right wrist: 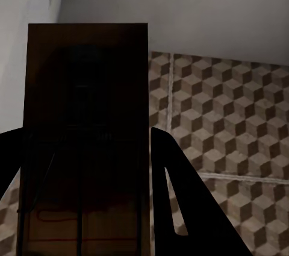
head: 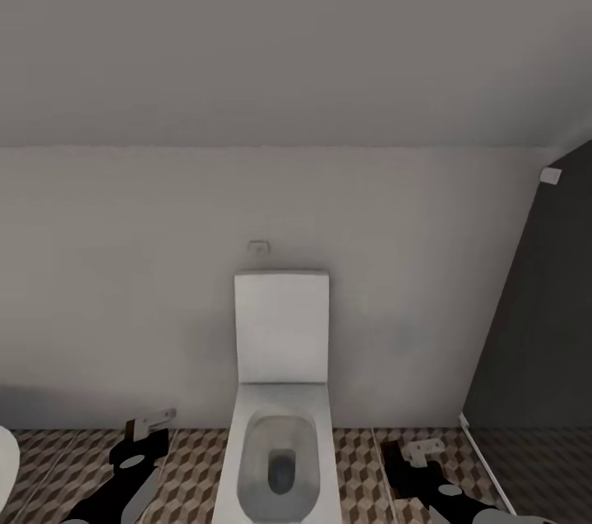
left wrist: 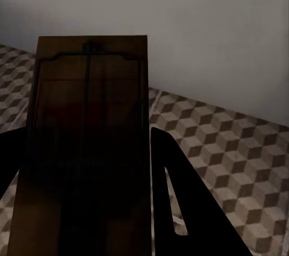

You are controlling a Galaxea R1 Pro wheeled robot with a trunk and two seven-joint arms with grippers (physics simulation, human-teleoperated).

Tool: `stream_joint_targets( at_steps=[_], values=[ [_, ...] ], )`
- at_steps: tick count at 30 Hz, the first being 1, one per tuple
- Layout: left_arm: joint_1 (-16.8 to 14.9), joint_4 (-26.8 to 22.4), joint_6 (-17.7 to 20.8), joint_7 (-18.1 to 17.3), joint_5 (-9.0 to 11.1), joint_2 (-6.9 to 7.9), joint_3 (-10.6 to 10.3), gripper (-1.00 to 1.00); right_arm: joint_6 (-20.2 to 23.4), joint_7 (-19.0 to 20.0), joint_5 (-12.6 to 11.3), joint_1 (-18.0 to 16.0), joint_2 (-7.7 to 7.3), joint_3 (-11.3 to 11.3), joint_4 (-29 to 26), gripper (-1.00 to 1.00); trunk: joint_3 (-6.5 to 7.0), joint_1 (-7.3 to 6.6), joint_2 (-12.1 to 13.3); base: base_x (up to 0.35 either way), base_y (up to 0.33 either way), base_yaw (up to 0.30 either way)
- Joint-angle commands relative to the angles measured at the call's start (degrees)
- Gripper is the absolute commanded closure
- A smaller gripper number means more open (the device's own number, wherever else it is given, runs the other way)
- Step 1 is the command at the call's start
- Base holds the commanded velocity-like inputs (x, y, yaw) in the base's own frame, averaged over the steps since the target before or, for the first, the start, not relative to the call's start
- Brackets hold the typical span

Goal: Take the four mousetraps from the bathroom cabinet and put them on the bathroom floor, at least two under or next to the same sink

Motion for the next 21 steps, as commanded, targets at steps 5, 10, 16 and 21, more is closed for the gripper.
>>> stream_joint_targets(
  at_steps=[5,10,16,21],
  values=[
    [-0.05,0.00,-0.18,0.43,0.43,0.04,-0.48,1.00,-0.33,0.41,-0.71,-0.08,0.04,0.38,0.23,1.00,-0.97,1.10,-2.06,0.000,0.000,0.000],
    [-0.05,0.00,-0.18,0.43,0.45,0.03,-0.48,1.00,-0.33,0.41,-0.70,-0.08,0.04,0.39,0.23,1.00,-1.87,2.20,-4.07,0.000,0.000,0.000],
    [-0.05,0.02,-0.17,0.42,0.47,0.03,-0.48,1.00,-0.33,0.40,-0.69,-0.08,0.07,0.42,0.23,1.00,-2.94,3.52,-6.47,0.000,0.000,0.000],
    [-0.05,0.07,-0.18,0.35,0.50,0.03,-0.48,1.00,-0.33,0.41,-0.66,-0.08,0.11,0.38,0.23,1.00,-3.84,4.62,-8.48,0.000,0.000,0.000]
  ],
)
